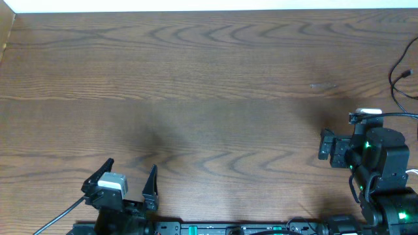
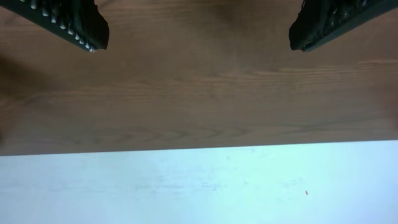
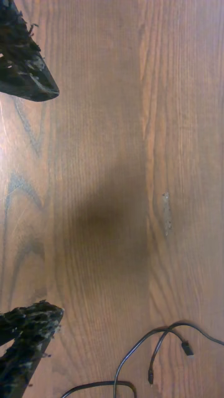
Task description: Untangle cables
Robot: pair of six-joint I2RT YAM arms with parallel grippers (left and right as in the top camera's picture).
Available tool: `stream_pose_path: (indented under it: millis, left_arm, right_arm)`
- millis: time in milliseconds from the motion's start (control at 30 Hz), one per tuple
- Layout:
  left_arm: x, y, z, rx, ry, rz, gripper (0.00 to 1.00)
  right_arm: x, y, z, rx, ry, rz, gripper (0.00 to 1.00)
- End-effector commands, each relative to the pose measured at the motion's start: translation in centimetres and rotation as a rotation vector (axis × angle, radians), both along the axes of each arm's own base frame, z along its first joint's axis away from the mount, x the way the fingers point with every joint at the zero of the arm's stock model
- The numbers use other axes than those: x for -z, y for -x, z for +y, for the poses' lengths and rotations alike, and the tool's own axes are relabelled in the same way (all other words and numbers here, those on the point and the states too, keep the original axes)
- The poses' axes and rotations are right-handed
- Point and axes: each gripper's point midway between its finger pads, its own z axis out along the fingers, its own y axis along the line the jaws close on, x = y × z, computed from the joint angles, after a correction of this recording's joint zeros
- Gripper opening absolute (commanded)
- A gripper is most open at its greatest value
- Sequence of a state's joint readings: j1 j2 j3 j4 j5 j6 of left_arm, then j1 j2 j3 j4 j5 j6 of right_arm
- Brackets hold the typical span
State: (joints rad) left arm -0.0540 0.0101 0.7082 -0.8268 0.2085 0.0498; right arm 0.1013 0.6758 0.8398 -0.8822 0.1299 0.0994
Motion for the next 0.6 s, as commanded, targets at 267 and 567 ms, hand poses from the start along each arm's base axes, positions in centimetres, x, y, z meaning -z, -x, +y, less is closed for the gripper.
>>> stream_pose_path:
  millis: [267,567]
  left_arm:
    - [-0.9,-0.4,-0.1,0.004,0.006,-0.048,0.98]
    - [-1.7,-3.8,-0.5,0.014,0.022,-0.197,0.98]
  right_arm:
    - [0.0,0.1,0.0,0.008,-0.003,-0.001,0.99]
    - [0.0,0.1,0.0,0.008,-0.003,-0.001,0.99]
